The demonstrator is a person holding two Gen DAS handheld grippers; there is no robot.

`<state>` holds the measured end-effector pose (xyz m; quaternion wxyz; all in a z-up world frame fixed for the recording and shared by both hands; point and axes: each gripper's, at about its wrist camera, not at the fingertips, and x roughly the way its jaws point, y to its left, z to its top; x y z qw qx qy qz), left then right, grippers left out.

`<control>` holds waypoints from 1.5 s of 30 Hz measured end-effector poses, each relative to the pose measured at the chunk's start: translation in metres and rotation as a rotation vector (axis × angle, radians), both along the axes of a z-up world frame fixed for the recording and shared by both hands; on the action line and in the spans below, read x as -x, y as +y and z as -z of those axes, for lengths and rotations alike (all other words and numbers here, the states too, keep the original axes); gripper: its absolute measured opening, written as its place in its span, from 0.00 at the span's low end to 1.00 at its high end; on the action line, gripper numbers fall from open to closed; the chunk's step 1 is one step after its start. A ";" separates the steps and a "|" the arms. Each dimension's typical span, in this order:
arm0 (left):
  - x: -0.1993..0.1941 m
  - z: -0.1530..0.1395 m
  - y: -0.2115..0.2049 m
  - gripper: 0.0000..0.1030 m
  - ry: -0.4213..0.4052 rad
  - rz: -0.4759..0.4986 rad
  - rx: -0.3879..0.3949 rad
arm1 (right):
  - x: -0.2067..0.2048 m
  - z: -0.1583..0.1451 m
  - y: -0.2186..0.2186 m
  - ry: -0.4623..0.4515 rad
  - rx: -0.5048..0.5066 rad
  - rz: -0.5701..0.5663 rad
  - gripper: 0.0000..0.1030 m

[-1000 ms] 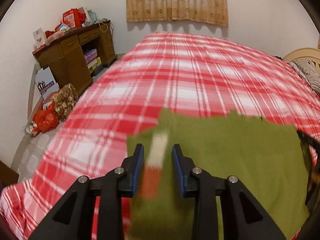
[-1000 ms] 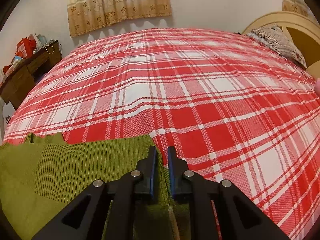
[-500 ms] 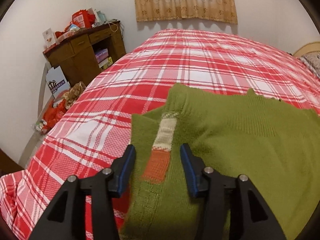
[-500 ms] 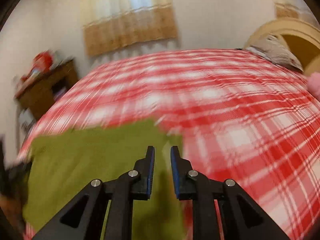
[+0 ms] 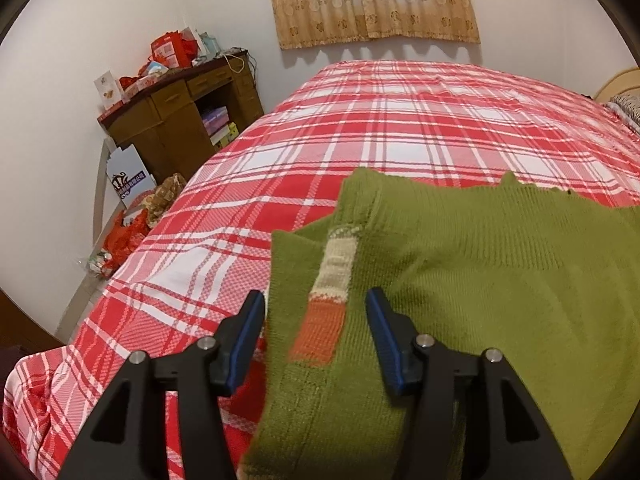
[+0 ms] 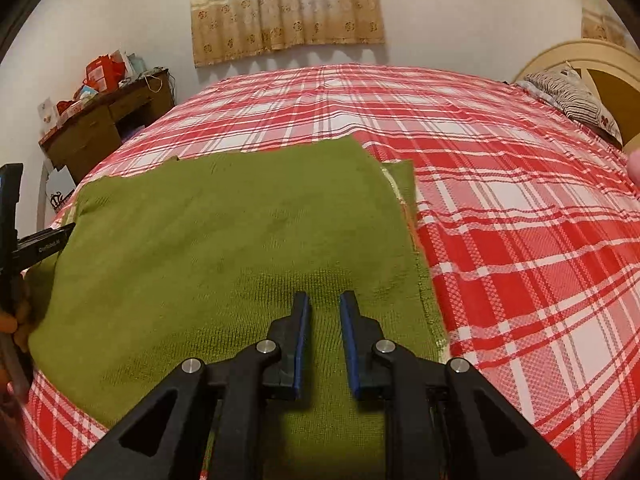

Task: Fold small clothes

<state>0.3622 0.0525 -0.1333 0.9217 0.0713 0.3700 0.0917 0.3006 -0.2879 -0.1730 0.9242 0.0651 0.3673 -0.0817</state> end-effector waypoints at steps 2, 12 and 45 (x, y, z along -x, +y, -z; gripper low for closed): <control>0.004 -0.003 -0.001 0.54 0.002 0.007 -0.008 | -0.002 0.000 0.003 0.000 0.021 0.004 0.15; 0.087 -0.026 -0.022 0.54 0.053 0.152 0.061 | 0.002 0.000 0.006 -0.005 0.037 0.006 0.15; 0.134 0.012 0.029 0.89 0.058 -0.132 0.293 | 0.022 0.006 0.092 -0.020 -0.071 -0.212 0.23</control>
